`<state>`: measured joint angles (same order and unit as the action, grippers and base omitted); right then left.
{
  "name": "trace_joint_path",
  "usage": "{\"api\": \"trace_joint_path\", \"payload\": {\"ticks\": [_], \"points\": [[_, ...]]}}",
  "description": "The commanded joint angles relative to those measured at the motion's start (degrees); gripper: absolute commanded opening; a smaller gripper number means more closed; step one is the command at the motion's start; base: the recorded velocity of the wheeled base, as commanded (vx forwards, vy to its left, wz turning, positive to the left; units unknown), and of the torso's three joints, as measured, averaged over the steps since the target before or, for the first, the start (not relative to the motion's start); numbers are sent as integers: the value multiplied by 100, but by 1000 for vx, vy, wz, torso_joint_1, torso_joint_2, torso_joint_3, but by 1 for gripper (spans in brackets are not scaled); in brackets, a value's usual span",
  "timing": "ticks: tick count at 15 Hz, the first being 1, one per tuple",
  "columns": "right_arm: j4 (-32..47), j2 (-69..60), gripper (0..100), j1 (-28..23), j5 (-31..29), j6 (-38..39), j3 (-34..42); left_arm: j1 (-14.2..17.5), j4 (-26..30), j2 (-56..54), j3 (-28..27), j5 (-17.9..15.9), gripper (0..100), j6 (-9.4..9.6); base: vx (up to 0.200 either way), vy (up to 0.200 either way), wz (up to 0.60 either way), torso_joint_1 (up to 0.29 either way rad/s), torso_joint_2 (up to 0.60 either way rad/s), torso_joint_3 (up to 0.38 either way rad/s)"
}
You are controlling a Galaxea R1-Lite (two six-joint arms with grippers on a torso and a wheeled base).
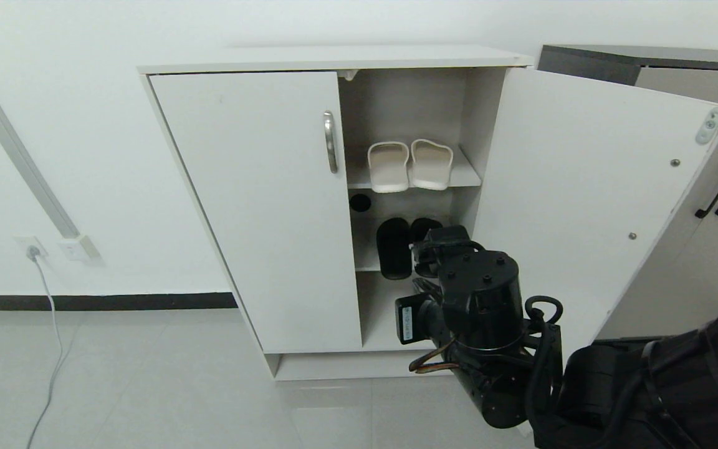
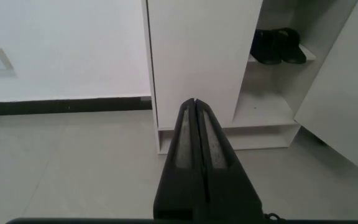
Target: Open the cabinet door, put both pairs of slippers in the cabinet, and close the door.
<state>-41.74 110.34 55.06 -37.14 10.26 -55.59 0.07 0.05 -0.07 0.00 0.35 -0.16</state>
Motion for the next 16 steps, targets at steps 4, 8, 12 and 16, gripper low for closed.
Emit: {"api": "trace_joint_path", "payload": {"ticks": [4,8,12,16], "points": [[-256,-21,0,-66,252,-165,409,1,-5,7,0,26,0,-28,0,0,0,0,0,0],[-352,-12,0,-48,260,-191,452,1,-5,7,-9,26,0,-37,0,0,0,0,0,0],[-352,-3,0,-48,269,-191,452,1,-5,7,-9,26,0,-28,0,0,0,0,0,0],[-344,-12,0,-48,260,-200,470,1,-5,7,0,26,0,-28,0,0,0,0,-101,-131]]}}
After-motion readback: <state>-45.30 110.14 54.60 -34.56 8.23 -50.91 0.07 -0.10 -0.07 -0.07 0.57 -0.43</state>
